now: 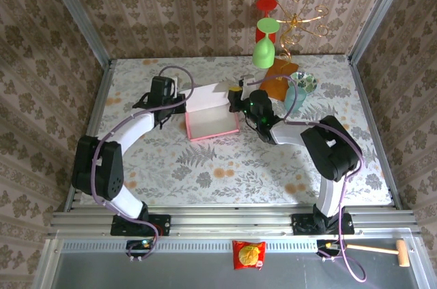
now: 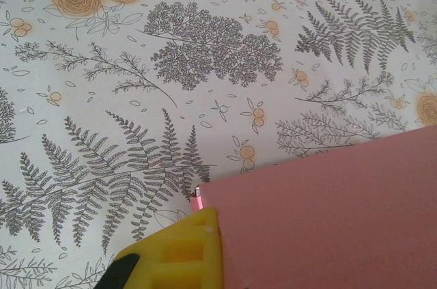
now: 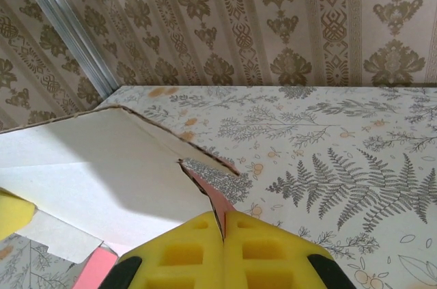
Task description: Fold the paper box
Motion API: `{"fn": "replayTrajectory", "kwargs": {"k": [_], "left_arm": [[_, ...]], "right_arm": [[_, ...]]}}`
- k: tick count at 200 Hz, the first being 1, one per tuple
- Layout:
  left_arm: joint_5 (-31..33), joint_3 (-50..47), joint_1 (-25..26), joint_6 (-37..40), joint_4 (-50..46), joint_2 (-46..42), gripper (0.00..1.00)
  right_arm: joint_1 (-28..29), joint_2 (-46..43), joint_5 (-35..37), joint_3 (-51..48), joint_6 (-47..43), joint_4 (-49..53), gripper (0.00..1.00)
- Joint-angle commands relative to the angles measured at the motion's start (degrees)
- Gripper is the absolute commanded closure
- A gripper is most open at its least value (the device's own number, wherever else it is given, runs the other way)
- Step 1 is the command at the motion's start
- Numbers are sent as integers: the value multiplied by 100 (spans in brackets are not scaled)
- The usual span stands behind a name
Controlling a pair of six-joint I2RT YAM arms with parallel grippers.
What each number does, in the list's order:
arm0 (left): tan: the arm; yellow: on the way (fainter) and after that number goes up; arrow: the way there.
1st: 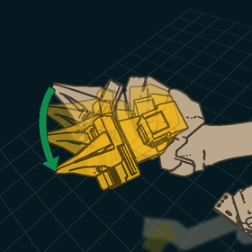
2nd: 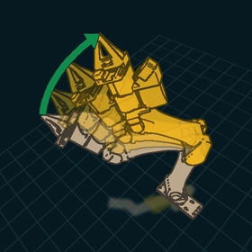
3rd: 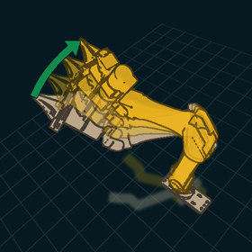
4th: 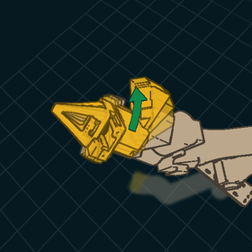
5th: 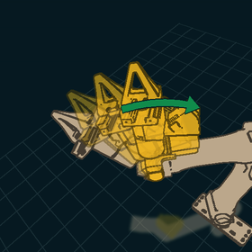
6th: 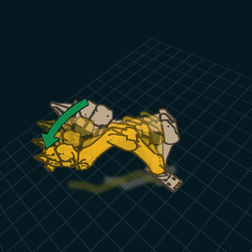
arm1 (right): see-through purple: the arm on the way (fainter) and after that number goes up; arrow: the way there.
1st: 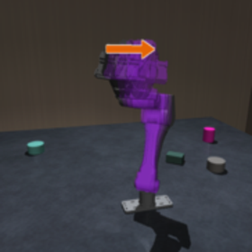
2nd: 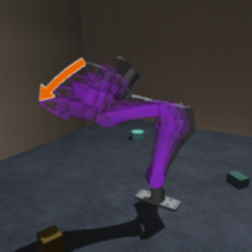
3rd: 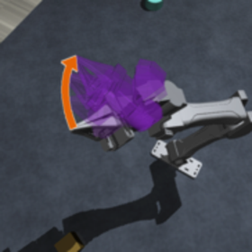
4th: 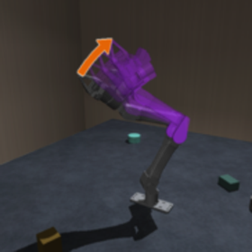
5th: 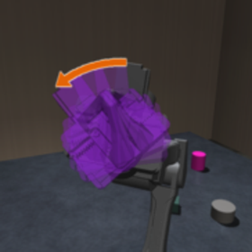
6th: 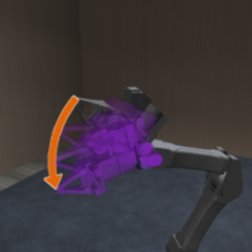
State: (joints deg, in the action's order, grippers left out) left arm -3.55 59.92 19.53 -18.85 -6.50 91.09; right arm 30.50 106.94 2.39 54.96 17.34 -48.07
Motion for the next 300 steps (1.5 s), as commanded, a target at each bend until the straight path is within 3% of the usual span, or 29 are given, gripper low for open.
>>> {"fn": "replayTrajectory", "kwargs": {"k": [1,110,142,168,215,300], "left_arm": [[-132,-219,75,-27,1080,-318,100],[391,-1897,558,179,2737,-1113,100],[718,-2158,823,182,2898,-1235,100],[904,-2479,894,38,3074,-1422,100],[995,-2972,965,-158,3467,-1625,100],[924,-3644,1000,-285,3940,-1832,100]], "right_arm": [[35,267,-14,-205,195,-361,100],[31,354,-134,-1144,229,-1629,100],[21,207,-248,-1041,466,-959,100],[236,136,-43,-1259,683,-1062,100],[369,539,255,-1843,888,-2617,100],[560,644,373,-2001,940,-2642,98]]}}
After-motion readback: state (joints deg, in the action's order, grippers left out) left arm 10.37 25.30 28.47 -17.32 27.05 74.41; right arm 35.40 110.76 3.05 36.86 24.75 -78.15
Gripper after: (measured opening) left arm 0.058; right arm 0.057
